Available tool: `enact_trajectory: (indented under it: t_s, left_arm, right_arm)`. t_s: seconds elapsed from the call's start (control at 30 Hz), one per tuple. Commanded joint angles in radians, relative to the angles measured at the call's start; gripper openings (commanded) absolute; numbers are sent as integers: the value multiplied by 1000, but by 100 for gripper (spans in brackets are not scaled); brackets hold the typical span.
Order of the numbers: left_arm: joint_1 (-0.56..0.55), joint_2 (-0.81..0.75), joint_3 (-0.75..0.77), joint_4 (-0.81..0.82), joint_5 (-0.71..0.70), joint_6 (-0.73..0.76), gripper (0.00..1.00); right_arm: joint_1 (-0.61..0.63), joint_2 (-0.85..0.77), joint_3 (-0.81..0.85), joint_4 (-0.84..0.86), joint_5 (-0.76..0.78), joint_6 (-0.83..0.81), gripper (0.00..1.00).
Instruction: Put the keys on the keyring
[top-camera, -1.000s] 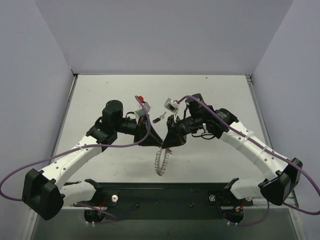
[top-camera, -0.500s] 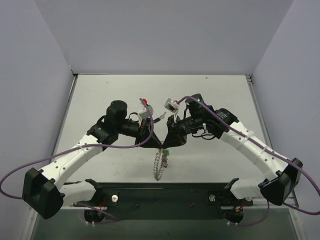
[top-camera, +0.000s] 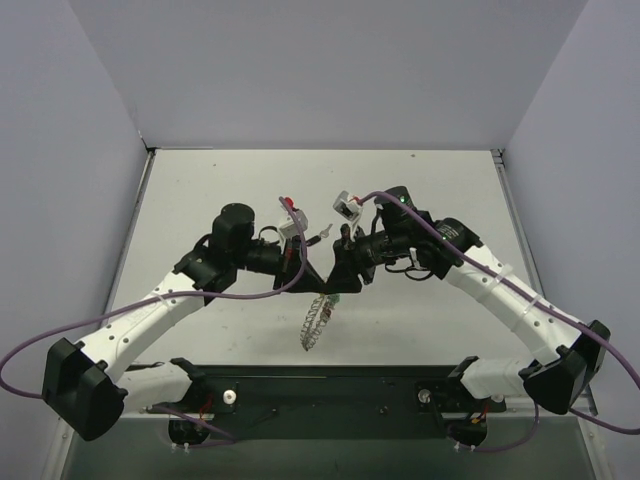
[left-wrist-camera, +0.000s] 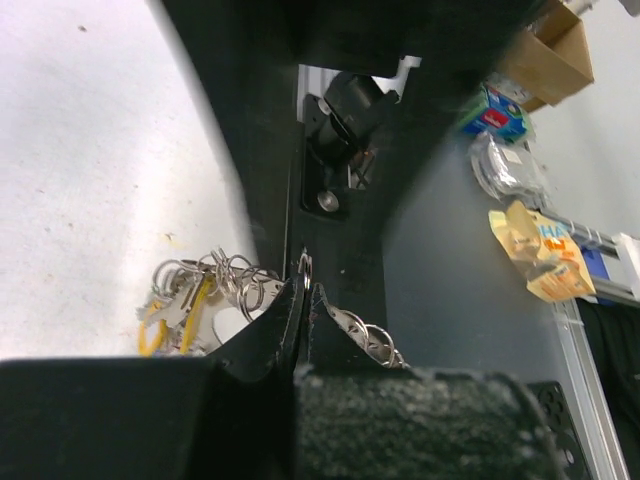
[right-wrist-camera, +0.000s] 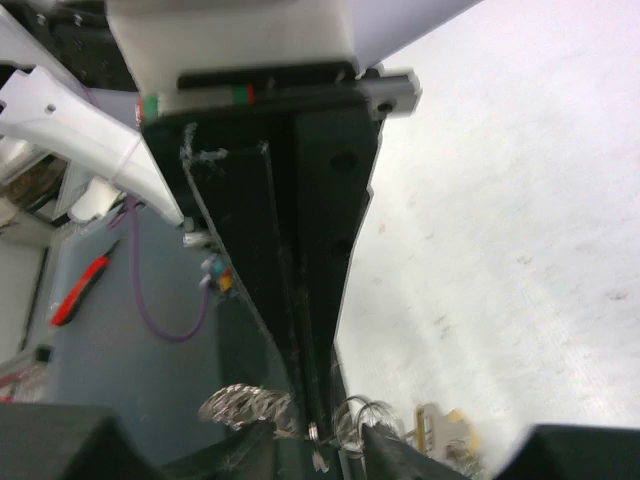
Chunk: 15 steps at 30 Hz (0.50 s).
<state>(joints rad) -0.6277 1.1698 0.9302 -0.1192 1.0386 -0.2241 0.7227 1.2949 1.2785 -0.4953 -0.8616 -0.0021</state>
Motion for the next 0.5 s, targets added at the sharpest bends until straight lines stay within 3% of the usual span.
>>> enact_trajectory:
  t_s: [0.0, 0.07, 0.17, 0.47]
  left_arm:
    - [-12, -76, -53, 231, -66, -92, 0]
    - [-12, -94, -83, 323, -84, -138, 0]
    - [-12, -131, -151, 462, -118, -199, 0]
    - [-13, -237, -346, 867, -267, -307, 0]
  right_arm:
    - [-11, -148, -69, 220, 156, 109, 51]
    - [-14, -213, -134, 352, 266, 173, 68]
    - [-32, -307, -229, 468, 309, 233, 80]
    - [-37, -333, -291, 606, 216, 315, 80]
